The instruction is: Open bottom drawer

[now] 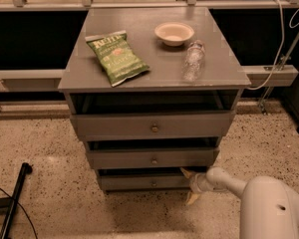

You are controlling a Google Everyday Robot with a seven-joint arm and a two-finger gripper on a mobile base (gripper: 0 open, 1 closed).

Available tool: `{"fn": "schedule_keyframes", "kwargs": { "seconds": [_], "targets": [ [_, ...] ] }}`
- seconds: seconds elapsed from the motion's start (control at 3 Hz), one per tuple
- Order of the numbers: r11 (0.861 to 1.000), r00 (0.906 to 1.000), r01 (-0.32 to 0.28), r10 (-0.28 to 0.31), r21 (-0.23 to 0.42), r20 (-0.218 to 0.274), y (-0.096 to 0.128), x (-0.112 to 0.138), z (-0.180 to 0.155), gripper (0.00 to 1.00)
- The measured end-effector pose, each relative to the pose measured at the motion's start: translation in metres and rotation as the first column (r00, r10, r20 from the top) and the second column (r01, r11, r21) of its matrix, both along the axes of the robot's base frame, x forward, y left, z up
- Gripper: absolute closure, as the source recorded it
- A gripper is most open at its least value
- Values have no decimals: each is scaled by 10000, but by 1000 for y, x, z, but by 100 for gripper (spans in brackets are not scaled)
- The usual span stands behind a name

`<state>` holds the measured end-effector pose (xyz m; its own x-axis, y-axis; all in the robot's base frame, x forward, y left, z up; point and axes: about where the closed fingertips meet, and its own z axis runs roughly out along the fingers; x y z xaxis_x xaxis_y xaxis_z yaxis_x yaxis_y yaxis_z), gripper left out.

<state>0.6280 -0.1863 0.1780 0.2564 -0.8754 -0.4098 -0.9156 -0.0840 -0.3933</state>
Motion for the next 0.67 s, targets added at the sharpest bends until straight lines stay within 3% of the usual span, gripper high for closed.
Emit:
{"fn": "schedule_keyframes", "kwargs": {
  "seconds": [0.67],
  "targets": [
    [9997,9996,-16,22,253,-265,9,11,-9,31]
  ]
}}
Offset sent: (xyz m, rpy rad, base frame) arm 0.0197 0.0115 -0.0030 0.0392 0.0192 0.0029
